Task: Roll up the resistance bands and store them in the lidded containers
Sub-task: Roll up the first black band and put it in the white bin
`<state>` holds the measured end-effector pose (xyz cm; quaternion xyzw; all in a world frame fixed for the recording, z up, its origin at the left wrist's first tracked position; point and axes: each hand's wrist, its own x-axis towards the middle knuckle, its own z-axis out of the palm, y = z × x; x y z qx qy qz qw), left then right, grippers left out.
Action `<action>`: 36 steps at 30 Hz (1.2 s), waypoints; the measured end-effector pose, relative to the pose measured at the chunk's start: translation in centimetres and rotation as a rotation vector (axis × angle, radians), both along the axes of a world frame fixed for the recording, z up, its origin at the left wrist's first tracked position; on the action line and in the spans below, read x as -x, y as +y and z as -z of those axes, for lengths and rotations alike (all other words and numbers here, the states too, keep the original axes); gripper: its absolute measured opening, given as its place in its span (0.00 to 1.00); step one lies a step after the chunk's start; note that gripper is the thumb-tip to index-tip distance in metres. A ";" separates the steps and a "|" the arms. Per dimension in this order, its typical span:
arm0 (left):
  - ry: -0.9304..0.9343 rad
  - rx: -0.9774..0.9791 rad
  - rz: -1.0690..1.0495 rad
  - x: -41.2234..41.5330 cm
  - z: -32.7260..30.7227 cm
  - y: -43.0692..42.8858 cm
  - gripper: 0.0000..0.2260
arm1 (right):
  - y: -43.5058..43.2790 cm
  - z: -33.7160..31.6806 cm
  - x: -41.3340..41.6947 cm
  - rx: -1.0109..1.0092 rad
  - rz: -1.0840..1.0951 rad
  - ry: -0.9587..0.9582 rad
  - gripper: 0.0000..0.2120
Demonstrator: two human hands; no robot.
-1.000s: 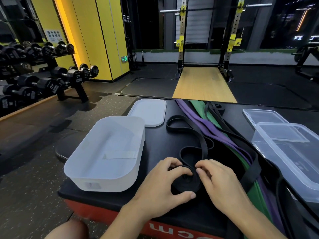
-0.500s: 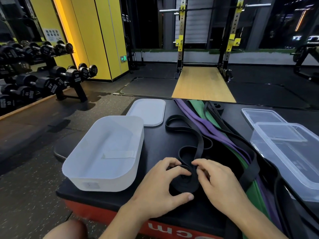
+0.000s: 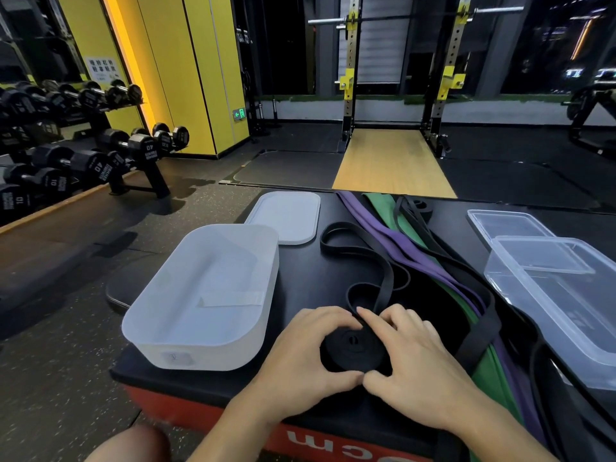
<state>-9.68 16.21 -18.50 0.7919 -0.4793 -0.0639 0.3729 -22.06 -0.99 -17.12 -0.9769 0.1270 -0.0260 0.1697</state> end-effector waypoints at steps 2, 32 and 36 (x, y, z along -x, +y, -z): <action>0.052 -0.001 0.013 0.1 -0.4 0.2 0.29 | 0.1 -0.2 0.0 0.018 -0.008 0.024 0.48; -0.043 -0.052 -0.118 0.4 1.1 -1.0 0.19 | 0.4 -0.8 -0.7 0.001 0.065 -0.047 0.46; 0.017 -0.001 -0.118 0.2 0.8 -1.0 0.17 | 0.5 -0.7 -0.4 0.069 0.047 -0.019 0.49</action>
